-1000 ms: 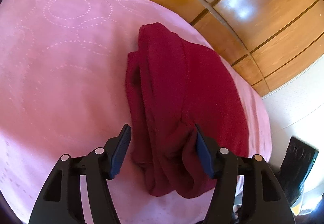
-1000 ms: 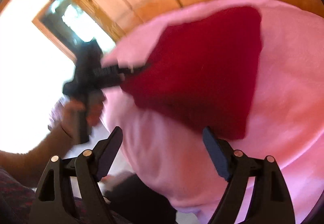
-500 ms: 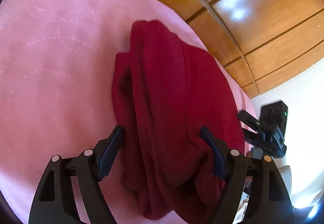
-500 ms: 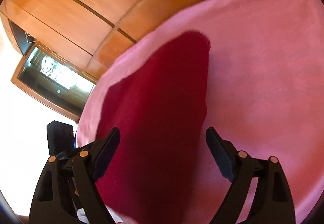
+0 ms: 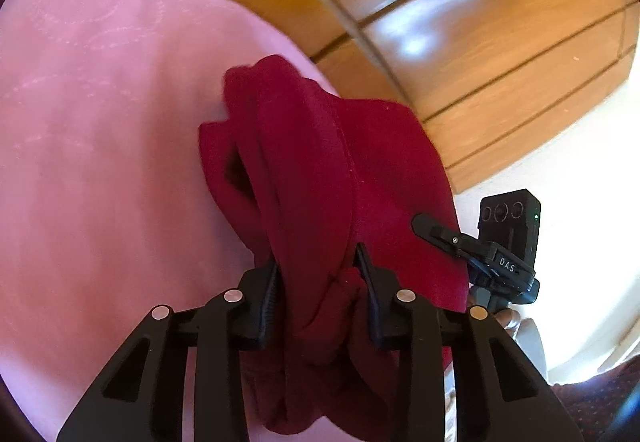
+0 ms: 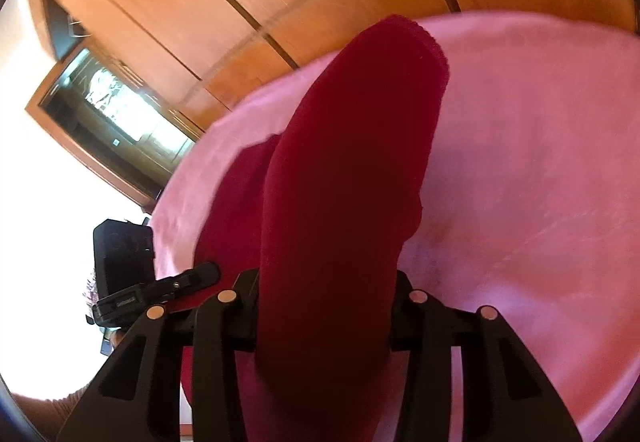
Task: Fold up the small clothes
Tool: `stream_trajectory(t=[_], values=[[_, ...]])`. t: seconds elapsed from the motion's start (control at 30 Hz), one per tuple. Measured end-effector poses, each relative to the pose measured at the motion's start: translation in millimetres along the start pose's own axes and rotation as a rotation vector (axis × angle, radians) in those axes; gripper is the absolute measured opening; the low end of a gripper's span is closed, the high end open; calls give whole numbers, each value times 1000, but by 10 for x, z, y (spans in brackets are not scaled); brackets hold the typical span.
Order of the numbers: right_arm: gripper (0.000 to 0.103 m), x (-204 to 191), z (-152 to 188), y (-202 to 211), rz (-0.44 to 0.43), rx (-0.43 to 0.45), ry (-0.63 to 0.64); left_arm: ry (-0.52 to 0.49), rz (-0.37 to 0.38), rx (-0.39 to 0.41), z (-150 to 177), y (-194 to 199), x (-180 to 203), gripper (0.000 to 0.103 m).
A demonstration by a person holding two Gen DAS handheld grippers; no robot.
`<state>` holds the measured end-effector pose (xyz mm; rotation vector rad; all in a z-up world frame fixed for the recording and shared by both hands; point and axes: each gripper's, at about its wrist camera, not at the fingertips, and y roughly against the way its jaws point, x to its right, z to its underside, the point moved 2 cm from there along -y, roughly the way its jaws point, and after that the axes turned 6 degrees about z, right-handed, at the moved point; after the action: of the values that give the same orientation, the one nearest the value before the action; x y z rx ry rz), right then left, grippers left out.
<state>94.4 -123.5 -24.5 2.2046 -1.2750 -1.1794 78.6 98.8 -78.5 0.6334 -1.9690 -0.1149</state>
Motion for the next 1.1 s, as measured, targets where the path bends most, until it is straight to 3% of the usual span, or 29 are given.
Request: stream_trajectory(t=[0.17,0.4,0.53,0.63,0.67,0.7,0.8,0.87,1.0,1.1], values=[[40,178,-19,623,57,104,6,-62,94,-24,-27,-336,486,34],[41,972,135,1720,233,249,-64,-223,157,-189,-106,-1562,1419,34],[42,1526,322,1995,360,251,-145,-317,92,-325,61,-2346,1774,34],[44,1970,553,1965,488,204,-226,-391,-36,-432,269,-2915,1856,34],[49,2087,652,1897,528,167,-256,-432,-118,-467,369,-3118,1849,34],[55,2241,774,1813,551,134,-300,-444,-142,-487,425,-3214,1838,35],[73,2400,985,1831,539,189,-359,-443,-167,-474,466,-3310,1858,41],[79,2407,992,1889,557,205,-364,-450,-182,-452,522,-3282,1919,44],[78,2066,970,2174,681,273,-255,-511,-226,-378,553,-3122,1990,45],[74,1761,972,2311,664,323,-210,-562,-261,-342,571,-3021,2037,45]])
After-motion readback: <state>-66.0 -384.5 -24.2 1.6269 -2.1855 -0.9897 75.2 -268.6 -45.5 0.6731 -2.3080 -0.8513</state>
